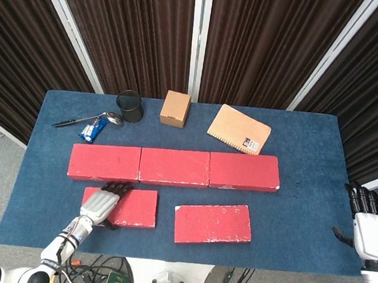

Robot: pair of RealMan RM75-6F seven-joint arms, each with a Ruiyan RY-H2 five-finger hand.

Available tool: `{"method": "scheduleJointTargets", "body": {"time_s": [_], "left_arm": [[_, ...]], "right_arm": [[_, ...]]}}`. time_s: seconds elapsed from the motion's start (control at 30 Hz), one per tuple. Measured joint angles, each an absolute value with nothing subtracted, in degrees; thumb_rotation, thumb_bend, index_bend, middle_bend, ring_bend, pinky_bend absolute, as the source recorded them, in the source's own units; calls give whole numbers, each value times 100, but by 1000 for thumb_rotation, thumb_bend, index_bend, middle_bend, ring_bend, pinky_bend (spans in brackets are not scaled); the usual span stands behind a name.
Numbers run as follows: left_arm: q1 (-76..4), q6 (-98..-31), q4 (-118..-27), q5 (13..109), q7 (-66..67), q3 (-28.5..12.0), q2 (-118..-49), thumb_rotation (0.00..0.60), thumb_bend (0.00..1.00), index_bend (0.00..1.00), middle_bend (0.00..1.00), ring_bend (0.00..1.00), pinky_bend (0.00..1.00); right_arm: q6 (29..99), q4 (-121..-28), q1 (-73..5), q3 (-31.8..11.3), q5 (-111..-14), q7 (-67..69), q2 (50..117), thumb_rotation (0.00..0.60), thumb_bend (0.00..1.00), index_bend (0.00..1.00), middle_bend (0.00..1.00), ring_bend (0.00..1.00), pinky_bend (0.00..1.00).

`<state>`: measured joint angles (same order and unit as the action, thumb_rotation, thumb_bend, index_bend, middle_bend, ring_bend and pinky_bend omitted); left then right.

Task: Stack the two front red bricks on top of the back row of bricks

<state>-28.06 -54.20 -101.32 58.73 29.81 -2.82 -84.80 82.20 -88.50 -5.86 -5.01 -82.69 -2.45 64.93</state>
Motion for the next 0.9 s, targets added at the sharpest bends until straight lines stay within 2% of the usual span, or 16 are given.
{"method": "scheduleJointTargets", "body": {"time_s": [0.07,0.17,0.3,0.47,0.6,0.9], "left_arm": [[-2844,-5418,-10128,5822,2966,-247,-8454,600,0,26,2,35,5],[-2872,-5425,-10128,5863,2929,-201,-8427,600,0,26,41,128,74],[-2899,-5466,-10099,5912,2904,-130,-8425,600,0,31,124,163,115],[-2962,-5456,-10095,5755,2898,-73,-8437,600,0,44,177,197,152],[-2972,-5484,-10091,5839,2786,-69,-8450,600,0,74,229,252,219],[-2891,-5828,-10310,6361,2496,-39,-8311,600,0,83,237,260,230]], "right_arm": [[8220,-8837,-588,-504,-8267,-243,6503,600,71,0,0,0,0],[8182,-8821,-595,-506,-8231,-243,6515,600,72,0,0,0,0],[8138,-8784,-604,-507,-8187,-224,6546,600,73,0,0,0,0],[8146,-8767,-599,-512,-8173,-207,6557,600,74,0,0,0,0],[8155,-8758,-590,-520,-8153,-194,6551,600,76,0,0,0,0],[8215,-8721,-567,-545,-8144,-148,6565,600,83,0,0,0,0]]}}
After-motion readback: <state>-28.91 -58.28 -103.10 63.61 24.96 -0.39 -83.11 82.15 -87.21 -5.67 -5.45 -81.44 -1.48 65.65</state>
